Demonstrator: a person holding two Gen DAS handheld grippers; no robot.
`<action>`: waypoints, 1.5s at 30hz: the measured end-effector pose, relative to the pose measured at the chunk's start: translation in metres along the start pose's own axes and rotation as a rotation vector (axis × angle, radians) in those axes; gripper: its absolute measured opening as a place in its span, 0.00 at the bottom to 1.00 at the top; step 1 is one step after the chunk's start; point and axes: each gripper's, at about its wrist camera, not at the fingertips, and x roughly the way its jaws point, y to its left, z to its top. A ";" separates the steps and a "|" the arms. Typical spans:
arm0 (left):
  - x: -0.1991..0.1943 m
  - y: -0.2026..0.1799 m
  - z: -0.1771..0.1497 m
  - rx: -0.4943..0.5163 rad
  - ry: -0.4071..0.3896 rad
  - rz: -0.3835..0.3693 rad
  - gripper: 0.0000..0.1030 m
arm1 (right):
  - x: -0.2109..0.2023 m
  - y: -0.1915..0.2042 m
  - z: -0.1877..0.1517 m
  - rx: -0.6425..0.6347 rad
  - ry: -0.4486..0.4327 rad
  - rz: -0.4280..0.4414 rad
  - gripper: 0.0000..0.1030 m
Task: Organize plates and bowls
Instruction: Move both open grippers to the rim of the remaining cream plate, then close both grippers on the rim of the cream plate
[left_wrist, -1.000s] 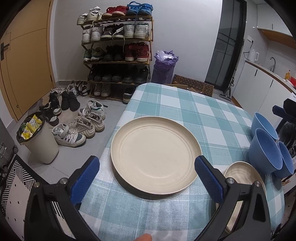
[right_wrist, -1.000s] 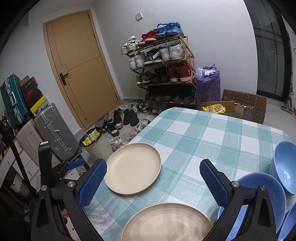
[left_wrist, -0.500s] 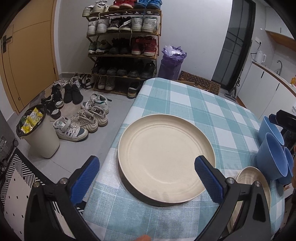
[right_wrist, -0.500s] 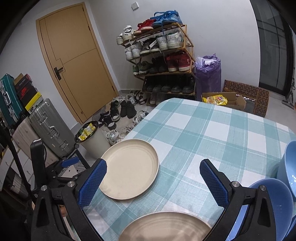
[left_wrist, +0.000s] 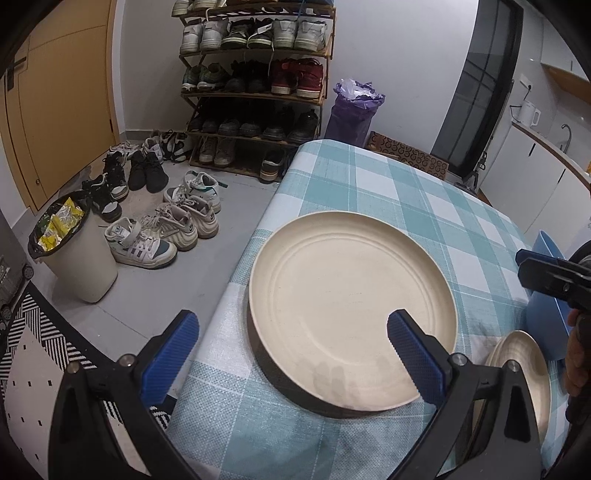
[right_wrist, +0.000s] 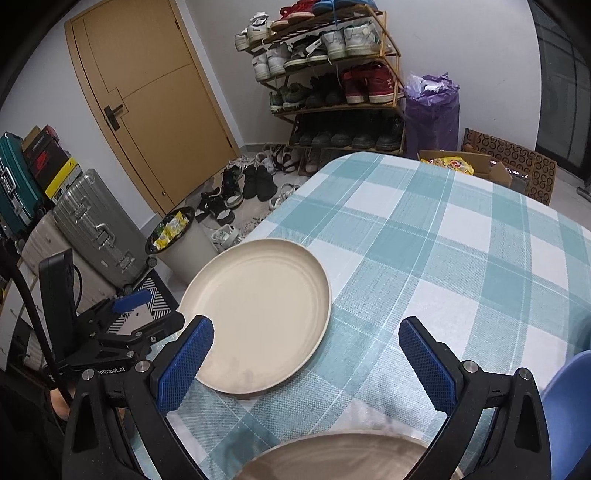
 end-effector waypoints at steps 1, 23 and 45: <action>0.002 0.001 0.000 -0.002 0.003 0.002 0.99 | 0.004 0.000 0.000 0.002 0.008 0.002 0.99; 0.031 0.007 -0.008 -0.026 0.071 0.007 0.77 | 0.069 -0.007 -0.009 0.039 0.157 0.037 0.76; 0.038 0.006 -0.014 -0.015 0.102 -0.016 0.35 | 0.086 0.000 -0.015 0.008 0.205 -0.005 0.30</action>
